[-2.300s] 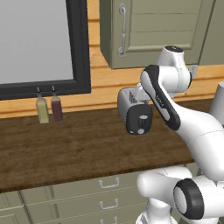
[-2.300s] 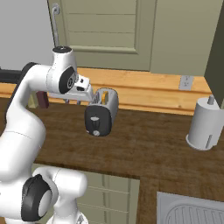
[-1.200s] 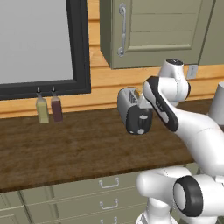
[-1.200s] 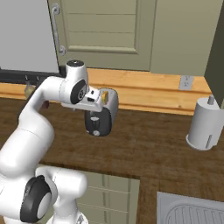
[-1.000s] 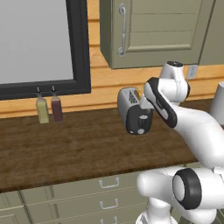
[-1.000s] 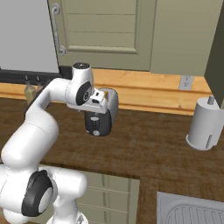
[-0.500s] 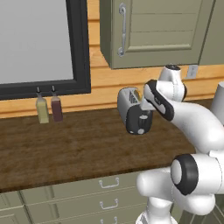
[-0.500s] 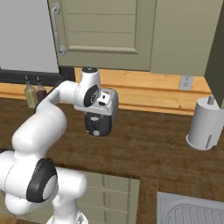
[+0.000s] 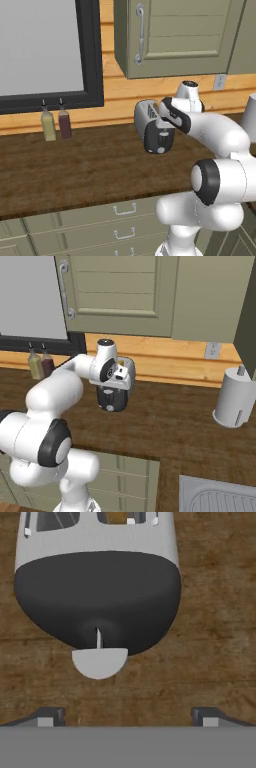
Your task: Start the toaster. Once the lever pops up, take the bread to the plate on the dining counter.
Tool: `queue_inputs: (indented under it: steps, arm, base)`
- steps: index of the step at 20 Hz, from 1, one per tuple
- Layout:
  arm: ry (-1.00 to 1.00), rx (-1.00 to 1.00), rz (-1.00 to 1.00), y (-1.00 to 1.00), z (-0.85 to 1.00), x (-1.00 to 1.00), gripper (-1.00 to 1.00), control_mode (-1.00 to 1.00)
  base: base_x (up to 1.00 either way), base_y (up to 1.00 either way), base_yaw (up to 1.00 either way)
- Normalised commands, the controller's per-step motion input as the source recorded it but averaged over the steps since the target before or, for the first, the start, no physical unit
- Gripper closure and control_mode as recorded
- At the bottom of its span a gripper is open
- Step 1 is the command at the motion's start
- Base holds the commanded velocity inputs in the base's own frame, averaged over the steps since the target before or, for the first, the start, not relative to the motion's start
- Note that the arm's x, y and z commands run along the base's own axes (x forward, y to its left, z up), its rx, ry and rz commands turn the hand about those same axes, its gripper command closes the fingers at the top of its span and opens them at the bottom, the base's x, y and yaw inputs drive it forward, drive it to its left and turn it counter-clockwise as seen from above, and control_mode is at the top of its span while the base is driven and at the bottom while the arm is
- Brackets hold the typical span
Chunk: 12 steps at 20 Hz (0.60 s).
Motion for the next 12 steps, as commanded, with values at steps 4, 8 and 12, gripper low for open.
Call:
queue_inputs:
  steps: [4, 8, 12]
  arm:
    - [0.00, 0.00, 0.00, 0.00, -0.17, 0.26, -1.00, -1.00]
    - [0.00, 0.00, 0.00, 0.00, -0.23, 0.23, -1.00, -1.00]
    - [0.00, 0.00, 0.00, 0.00, -0.20, 0.16, -1.00, -1.00]
  base:
    - [0.00, 0.00, 0.00]
    - [0.00, 0.00, 0.00]
    - [0.00, 0.00, 0.00]
